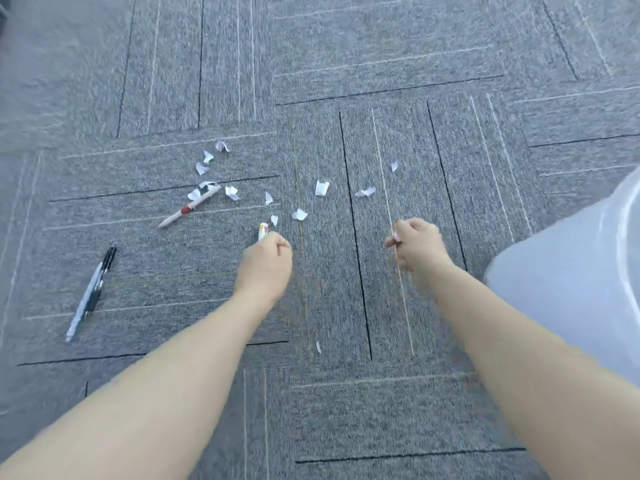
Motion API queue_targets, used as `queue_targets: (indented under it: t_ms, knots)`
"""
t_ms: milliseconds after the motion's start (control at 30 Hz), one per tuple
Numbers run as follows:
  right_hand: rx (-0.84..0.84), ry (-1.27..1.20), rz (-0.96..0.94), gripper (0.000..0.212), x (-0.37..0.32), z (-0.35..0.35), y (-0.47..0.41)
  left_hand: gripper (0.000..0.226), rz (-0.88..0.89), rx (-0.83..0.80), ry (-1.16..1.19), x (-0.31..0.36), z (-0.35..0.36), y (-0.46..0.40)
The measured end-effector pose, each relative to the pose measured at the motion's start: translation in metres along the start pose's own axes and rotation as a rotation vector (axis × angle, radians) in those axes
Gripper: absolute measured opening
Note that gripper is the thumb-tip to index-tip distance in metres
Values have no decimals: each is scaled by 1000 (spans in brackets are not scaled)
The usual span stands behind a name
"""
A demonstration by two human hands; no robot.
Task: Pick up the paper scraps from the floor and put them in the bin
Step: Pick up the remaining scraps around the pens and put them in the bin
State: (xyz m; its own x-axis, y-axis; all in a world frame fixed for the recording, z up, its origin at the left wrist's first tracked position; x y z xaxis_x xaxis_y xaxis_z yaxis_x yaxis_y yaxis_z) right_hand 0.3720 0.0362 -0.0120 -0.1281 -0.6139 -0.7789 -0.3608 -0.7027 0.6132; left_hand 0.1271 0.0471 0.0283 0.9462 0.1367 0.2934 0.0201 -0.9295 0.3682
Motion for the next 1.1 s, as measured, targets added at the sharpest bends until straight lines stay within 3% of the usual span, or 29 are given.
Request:
queue_targets:
  t_ms: [100,200,333,433,533,667,733,833,967,1100]
  knots:
    - [-67,15,66,8,-9,0,1,15,48,-31,-150,-2,-8,-10]
    - [-96,208,-28,18,-12,14,-13,22,67,-23,-244,-8,-6,-37]
    - [-8,524,-324,19,-23,42,-48,54,134,-41,-457,-18,5,-80]
    - [26,737,-401,37,-29,62,-62,74,236,-37,-637,-24,8,-100]
    - [67,896,-391,49,-28,78,-72,58,359,13,-705,-24,10,-112]
    - [132,1056,-473,30,-25,86,-76,31,441,59,-718,-23,16,-124]
    - [93,1056,-461,24,-26,84,-74,21,475,34,-720,-27,18,-128]
    - [46,848,-347,26,-28,81,-75,14,503,16,-667,-31,15,-127]
    - [18,566,-330,27,-26,101,-67,25,496,117,-574,-46,6,-126]
    - [-140,679,-415,11,-20,136,-51,45,468,64,-615,-54,7,-124]
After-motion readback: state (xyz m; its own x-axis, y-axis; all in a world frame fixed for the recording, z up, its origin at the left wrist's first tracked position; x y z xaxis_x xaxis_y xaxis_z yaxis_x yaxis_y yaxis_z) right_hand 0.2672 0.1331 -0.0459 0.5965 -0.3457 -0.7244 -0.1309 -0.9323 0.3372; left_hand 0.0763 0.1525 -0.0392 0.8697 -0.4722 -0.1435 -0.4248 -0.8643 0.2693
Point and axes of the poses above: each hand's wrist, its own y-axis away from the middle knuckle, its own z-axis out of the palm, x = y × z, the point moved 2 cm from there along -y, towards the middle knuckle, and after that the axes turned 14 degrees about -y, right-handed, at the moved point
